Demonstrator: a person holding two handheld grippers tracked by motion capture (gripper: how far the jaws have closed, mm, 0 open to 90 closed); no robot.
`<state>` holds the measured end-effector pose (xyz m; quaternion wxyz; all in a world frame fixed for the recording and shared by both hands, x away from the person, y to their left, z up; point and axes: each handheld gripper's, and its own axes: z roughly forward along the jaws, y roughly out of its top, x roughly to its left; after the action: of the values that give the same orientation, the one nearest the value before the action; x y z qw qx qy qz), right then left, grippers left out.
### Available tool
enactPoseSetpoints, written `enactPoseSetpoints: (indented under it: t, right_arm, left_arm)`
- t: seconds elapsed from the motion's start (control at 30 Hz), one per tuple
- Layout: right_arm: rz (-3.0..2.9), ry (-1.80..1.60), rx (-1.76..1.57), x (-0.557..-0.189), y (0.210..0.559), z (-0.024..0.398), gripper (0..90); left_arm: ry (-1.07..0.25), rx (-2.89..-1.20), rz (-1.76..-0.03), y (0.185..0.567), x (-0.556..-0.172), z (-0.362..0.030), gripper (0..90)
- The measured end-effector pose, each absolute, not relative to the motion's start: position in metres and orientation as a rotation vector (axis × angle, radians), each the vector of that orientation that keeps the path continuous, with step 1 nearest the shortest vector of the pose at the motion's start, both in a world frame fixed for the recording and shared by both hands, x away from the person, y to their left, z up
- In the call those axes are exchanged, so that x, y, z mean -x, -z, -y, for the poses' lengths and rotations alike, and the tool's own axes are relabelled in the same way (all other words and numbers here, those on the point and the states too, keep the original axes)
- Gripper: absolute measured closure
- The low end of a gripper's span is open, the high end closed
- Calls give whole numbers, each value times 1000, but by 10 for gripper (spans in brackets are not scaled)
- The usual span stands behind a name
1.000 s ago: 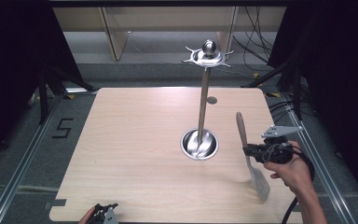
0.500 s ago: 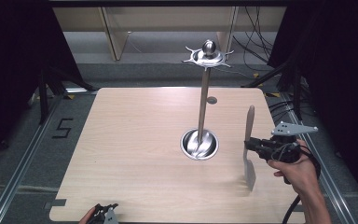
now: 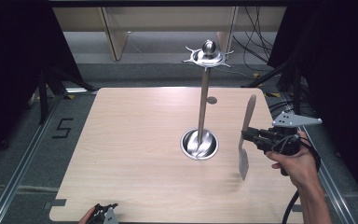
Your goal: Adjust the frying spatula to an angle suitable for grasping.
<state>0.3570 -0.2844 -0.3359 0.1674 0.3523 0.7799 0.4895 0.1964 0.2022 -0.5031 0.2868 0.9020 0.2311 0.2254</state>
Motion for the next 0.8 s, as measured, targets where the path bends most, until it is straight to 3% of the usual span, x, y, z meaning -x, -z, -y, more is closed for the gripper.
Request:
enactPoseSetpoints:
  t: [0.8]
  right_arm:
    - [-2207,-1368,-907,-383,285,253,770]
  left_arm:
    - [-610,-2411,-619,503,-196,-202,154]
